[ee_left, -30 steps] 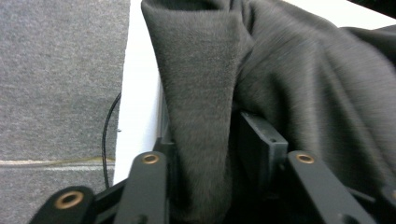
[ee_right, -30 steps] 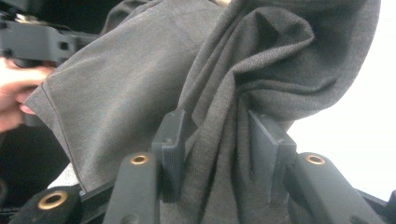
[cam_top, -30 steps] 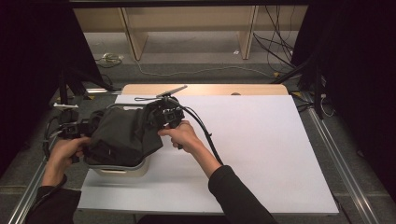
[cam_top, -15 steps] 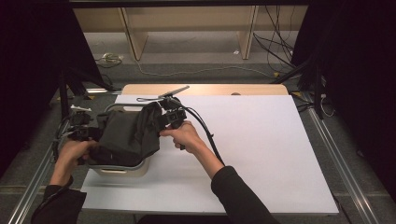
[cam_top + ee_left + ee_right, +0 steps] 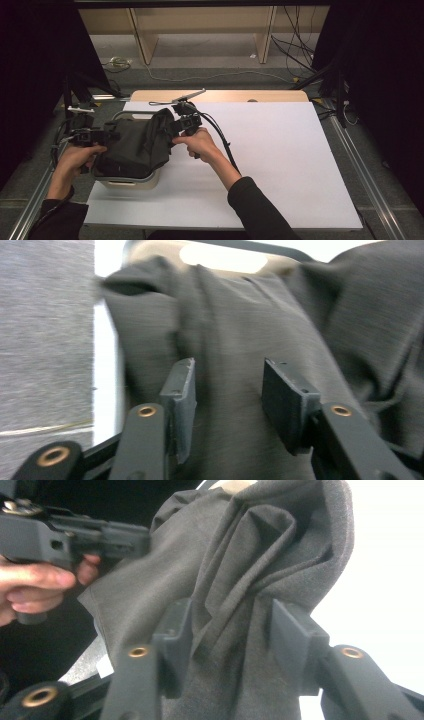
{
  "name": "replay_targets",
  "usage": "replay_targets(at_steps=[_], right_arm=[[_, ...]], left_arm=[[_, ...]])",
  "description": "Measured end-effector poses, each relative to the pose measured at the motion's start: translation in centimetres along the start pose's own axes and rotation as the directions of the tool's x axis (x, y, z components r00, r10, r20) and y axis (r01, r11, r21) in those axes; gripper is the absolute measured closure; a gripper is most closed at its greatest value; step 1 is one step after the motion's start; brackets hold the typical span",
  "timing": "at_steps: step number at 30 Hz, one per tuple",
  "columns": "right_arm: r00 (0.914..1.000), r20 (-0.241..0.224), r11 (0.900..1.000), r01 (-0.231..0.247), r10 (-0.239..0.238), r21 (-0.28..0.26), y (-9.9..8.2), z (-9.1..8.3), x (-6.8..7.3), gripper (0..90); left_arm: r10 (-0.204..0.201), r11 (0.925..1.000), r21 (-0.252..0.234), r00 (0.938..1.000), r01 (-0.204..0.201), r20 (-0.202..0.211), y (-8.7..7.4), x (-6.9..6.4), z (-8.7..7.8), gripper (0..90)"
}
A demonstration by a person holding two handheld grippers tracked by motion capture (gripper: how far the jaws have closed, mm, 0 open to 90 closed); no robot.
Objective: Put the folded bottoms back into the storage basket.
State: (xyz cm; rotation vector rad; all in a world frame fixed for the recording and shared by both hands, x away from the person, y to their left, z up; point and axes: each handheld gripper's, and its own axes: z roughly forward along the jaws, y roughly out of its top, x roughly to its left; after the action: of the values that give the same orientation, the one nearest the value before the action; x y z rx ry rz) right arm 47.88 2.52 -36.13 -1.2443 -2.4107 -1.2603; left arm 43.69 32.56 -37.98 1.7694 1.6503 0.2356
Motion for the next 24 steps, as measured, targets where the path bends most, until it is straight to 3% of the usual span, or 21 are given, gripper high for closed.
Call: replay_targets(at_steps=[1,3,6,9,11,14,19,22,24], right_arm=[[1.0,0.0,1.0,0.0,0.0,0.0,0.0,0.0,0.0,50.6],[1.0,0.001,1.0,0.004,-0.004,-0.008,0.1,-0.3,0.0,48.5],[1.0,0.002,0.9999,0.0,0.0,-0.01,0.2,-0.7,-0.1,48.2],[1.0,0.004,1.0,0.001,-0.001,-0.008,0.2,-0.7,-0.2,48.2],[1.0,0.004,1.0,0.001,-0.001,-0.006,0.1,-0.7,-0.2,48.3],[0.9999,0.005,0.9999,0.01,-0.01,-0.003,0.1,-0.7,0.0,48.5],[0.9994,0.014,0.9995,0.03,-0.03,-0.005,0.0,-1.0,0.1,48.1],[0.9994,0.02,0.9993,0.031,-0.03,-0.02,0.0,-1.9,-0.2,47.3],[0.9994,0.02,0.9994,0.029,-0.028,-0.021,0.0,-2.1,-0.3,46.7]], left_arm=[[0.0,1.0,0.0,1.0,0.0,0.0,0.0,0.0,0.0,63.6],[0.029,0.9989,0.039,0.9984,-0.027,-0.048,-0.3,-0.3,1.1,67.8],[0.028,0.9974,0.068,0.9977,-0.023,-0.062,-0.8,-0.1,2.4,75.9],[0.045,0.9944,0.099,0.995,-0.036,-0.089,-1.4,-0.1,3.7,76.3],[0.071,0.9903,0.128,0.9898,-0.055,-0.124,-1.7,-0.3,4.8,76.5],[0.083,0.9889,0.135,0.9852,-0.062,-0.15,-2.0,-0.6,5.7,76.5],[0.074,0.9907,0.124,0.988,-0.058,-0.136,-1.7,-0.5,4.6,71.7],[0.084,0.9942,0.078,0.9884,-0.074,-0.127,-1.1,-1.1,3.2,59.9],[0.083,0.996,0.043,0.9893,-0.079,-0.12,-0.6,-1.7,2.2,57.7]])
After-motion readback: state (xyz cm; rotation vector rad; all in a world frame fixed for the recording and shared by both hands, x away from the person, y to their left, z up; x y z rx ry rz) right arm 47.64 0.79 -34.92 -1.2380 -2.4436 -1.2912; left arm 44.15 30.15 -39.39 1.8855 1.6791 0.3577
